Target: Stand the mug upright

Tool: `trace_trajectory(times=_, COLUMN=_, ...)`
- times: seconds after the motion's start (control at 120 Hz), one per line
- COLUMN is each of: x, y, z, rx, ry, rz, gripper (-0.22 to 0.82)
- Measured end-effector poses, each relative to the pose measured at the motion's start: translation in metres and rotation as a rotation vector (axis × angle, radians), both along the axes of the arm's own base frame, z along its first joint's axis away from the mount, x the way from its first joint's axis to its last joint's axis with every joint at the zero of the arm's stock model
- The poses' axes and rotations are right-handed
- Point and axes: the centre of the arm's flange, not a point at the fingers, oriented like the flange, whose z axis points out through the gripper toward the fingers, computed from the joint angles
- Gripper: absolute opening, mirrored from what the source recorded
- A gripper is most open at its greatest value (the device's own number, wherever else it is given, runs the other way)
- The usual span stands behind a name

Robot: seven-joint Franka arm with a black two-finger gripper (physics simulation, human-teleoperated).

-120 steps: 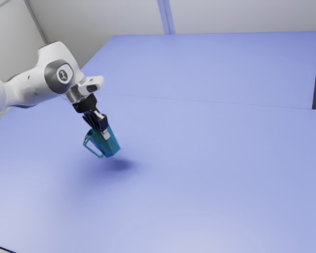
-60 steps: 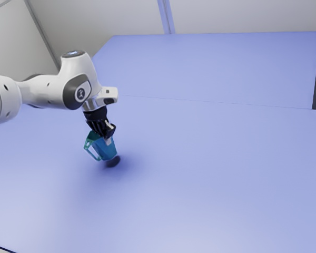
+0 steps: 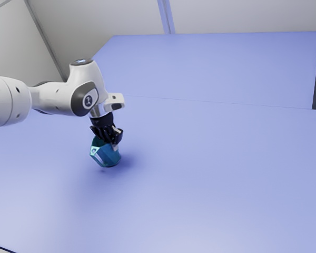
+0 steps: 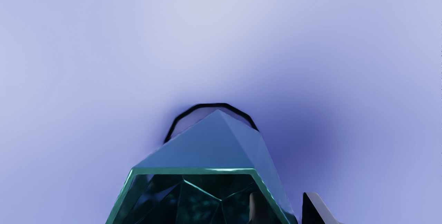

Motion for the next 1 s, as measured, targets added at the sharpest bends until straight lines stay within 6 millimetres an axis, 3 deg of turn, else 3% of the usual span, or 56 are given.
trace_trajectory(times=0.108, x=0.0, y=0.0, z=0.006, rx=-0.003, ry=-0.011, rz=0.015, gripper=0.28)
trace_trajectory(times=0.242, x=-0.001, y=-0.001, z=0.037, rx=-0.004, ry=-0.052, rz=0.029, gripper=0.43)
trace_trajectory(times=0.375, x=0.005, y=-0.002, z=0.088, rx=-0.009, ry=-0.1, rz=0.038, gripper=0.51)
trace_trajectory(times=0.542, x=0.021, y=0.009, z=0.169, rx=-0.005, ry=-0.158, rz=0.044, gripper=0.56)
trace_trajectory(times=0.717, x=0.007, y=0.012, z=0.233, rx=0.001, ry=-0.179, rz=0.043, gripper=0.59)
trace_trajectory(times=0.833, x=0.002, y=0.011, z=0.251, rx=-0.001, ry=-0.169, rz=0.038, gripper=0.59)
trace_trajectory(times=1.0, x=-0.002, y=0.009, z=0.252, rx=-0.003, ry=-0.136, rz=0.028, gripper=0.6)
